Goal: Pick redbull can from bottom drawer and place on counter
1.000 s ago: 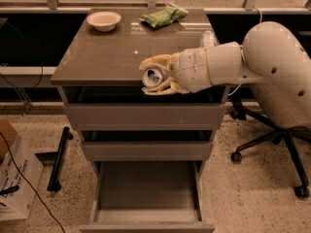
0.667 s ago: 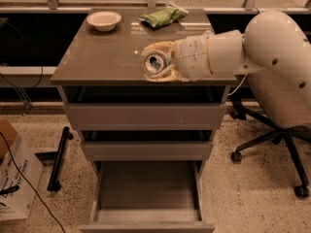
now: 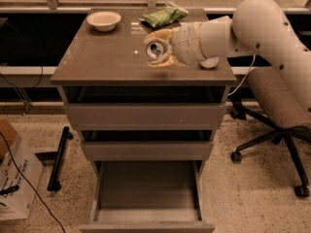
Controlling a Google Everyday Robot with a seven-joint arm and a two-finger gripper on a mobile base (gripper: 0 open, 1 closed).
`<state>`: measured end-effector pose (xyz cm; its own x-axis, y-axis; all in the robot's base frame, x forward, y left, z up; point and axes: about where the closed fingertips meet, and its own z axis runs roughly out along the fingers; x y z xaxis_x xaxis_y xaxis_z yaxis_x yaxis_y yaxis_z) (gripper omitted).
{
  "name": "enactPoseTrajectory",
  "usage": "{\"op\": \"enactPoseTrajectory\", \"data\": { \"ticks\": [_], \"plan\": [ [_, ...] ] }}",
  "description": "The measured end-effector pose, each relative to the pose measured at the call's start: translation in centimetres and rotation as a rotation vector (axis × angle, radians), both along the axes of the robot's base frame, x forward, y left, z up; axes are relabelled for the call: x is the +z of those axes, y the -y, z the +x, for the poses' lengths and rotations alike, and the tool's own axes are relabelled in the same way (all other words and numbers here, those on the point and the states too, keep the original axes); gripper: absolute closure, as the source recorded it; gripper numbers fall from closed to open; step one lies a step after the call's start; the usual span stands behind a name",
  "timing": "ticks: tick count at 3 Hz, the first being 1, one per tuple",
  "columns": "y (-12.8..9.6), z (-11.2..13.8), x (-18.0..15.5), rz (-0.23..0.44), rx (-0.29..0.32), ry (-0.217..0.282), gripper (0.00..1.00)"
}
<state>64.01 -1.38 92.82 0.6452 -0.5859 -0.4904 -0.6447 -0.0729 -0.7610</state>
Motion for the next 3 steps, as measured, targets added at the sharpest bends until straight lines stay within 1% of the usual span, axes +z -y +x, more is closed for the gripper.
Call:
{"op": "enactPoseTrajectory", "data": {
  "ticks": [1,2,3],
  "plan": [
    [1.0,2.9,-1.3,-0.028,-0.024,-0.025,1.0],
    [3.0,6.0,-2.8,-0.055,-0.044,-0.062,0.73],
    [3.9,8.0,-2.7,-0.088,-0.041,-0.083,0.5]
  ]
}}
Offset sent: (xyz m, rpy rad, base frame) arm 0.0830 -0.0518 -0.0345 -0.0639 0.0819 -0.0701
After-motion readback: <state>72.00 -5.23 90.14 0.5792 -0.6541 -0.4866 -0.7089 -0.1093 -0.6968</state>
